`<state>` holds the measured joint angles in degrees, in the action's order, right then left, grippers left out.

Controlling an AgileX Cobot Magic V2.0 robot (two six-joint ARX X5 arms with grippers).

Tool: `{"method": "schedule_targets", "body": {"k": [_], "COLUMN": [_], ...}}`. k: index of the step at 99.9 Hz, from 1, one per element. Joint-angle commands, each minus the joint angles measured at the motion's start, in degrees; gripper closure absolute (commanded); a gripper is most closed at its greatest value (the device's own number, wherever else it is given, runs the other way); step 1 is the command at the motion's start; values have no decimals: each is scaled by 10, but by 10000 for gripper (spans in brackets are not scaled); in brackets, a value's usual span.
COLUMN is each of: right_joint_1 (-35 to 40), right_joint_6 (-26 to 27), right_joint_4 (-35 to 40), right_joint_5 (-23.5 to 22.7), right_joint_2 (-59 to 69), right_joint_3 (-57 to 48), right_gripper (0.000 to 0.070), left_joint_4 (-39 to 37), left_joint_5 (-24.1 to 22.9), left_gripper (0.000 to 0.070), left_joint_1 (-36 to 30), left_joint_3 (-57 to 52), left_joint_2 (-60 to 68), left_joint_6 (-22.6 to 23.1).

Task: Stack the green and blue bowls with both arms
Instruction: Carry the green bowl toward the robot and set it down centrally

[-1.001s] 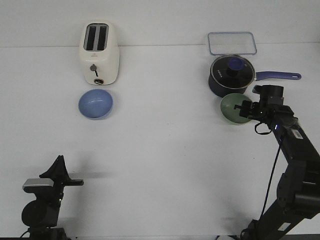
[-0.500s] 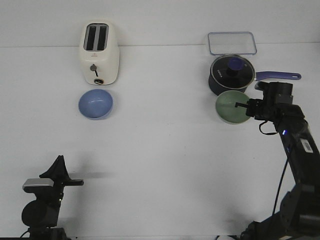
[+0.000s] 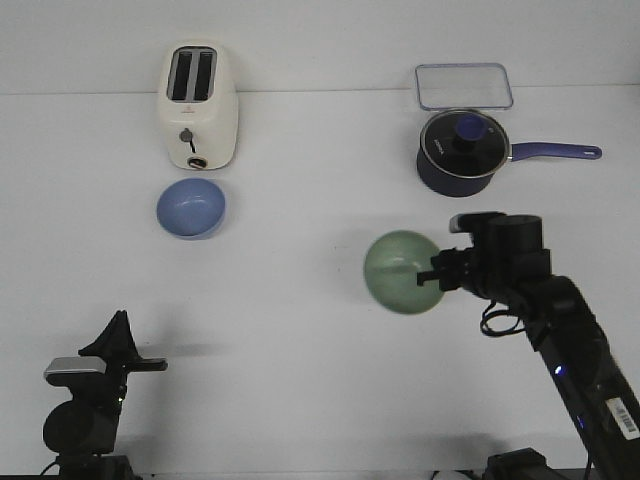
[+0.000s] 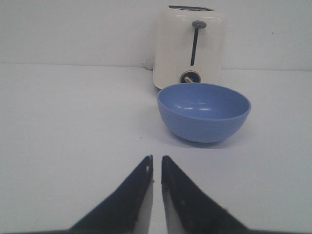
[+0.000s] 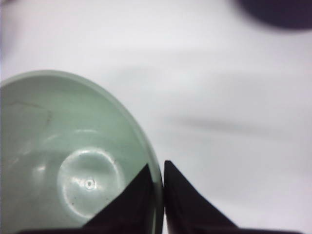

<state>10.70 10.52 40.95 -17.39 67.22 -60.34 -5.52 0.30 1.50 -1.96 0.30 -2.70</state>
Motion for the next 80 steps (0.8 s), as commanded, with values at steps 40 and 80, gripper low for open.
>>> {"method": "schedule_targets", "body": {"k": [40, 80], "right_joint_1": [232, 264], "right_joint_6": [95, 100], "right_joint_4": [-104, -135], "right_joint_5": [83, 103], "right_joint_2": [3, 81], "right_joint_3": [142, 159], "right_gripper": [700, 376], "left_joint_4": [-10, 7], "left_joint_5": [2, 43], "left_gripper": [689, 687], "left_joint_1": [0, 0], "left_joint_3": [7, -40], "left_joint_2": [-1, 10], "left_joint_6": [-243, -346]}}
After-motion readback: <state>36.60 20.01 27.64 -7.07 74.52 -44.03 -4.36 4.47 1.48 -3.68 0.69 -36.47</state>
